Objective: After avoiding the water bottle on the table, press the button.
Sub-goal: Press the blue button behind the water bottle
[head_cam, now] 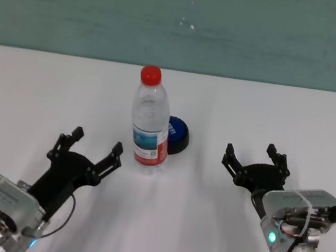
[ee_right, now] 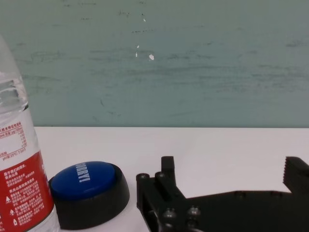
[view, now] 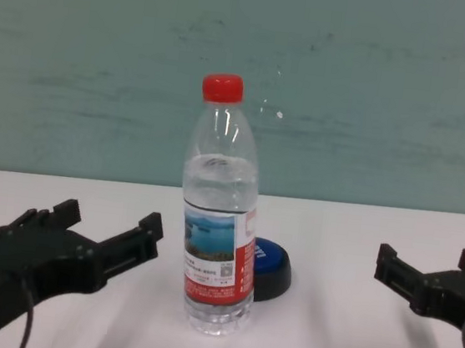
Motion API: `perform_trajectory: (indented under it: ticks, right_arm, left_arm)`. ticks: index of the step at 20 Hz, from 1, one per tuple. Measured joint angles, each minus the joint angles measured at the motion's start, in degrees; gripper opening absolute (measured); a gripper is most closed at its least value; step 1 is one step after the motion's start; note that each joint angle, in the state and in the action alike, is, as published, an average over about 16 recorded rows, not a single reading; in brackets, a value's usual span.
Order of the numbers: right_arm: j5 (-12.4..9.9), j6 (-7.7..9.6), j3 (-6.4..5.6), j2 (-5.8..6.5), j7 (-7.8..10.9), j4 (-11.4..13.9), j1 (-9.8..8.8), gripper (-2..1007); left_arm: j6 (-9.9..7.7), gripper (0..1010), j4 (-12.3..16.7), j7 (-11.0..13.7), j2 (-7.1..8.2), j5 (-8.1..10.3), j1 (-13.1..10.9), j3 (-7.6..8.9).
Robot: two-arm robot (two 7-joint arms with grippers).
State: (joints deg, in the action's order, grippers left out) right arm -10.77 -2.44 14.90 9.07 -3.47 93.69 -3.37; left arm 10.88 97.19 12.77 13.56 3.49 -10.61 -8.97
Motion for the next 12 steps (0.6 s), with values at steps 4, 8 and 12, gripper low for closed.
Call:
perform_trajectory:
  ticks: [4,8,12]
  right_arm:
    - [0.0,0.00,0.00,0.00,0.00,0.0,0.00,1004]
    - [0.0,0.00,0.00,0.00,0.00,0.0,0.00,1004]
    - [0.0,0.00,0.00,0.00,0.00,0.0,0.00,1004]
  left_arm:
    - [-0.06,1010,0.4,0.2,0.30,0.59,-0.2,0.48]
    - [-0.18,1010,0.7,0.3,0.51,1.08,-0.4,0.95]
    - [-0.41,1010,0.8,0.2,0.63,1.56,-0.5,1.46]
